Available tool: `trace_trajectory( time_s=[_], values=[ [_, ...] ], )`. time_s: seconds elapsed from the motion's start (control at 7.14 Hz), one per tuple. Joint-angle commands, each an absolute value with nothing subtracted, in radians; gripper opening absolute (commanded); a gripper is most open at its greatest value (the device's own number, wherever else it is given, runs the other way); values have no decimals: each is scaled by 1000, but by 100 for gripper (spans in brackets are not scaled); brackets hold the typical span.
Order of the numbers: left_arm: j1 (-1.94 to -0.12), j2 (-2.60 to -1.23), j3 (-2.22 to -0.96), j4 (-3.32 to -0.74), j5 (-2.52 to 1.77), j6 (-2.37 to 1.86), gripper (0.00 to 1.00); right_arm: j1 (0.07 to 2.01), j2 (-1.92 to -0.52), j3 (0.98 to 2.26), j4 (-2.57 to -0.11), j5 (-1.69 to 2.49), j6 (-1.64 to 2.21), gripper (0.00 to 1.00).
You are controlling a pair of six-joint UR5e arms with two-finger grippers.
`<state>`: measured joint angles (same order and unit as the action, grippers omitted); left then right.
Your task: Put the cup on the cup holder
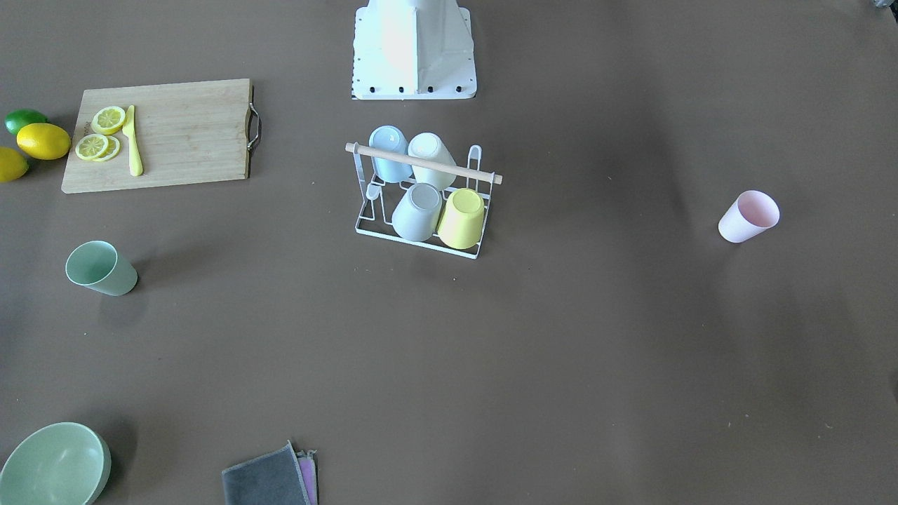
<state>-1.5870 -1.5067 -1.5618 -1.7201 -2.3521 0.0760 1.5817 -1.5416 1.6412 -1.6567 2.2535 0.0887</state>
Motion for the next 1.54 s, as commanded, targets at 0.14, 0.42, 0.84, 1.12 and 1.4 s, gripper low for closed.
trace_trajectory(
  time_s=[0.14,0.42,0.84,1.12,1.4],
  values=[
    [-1586,-1470,-1574,-1718,-2355,77,98,1582,-1542,1643,-1657,2253,89,100],
    [-1560,-1523,-1574,-1733,-2352,83,98,1582,-1540,1643,-1655,2252,89,100],
    [-1499,-1586,-1572,-1733,-2349,80,98,1582,-1537,1677,-1655,2255,91,100],
    [-1467,-1620,-1569,-1732,-2349,75,98,1560,-1479,1681,-1657,2292,165,100],
    [-1465,-1620,-1572,-1732,-2349,74,98,1465,-1411,1730,-1667,2316,276,100]
  ],
)
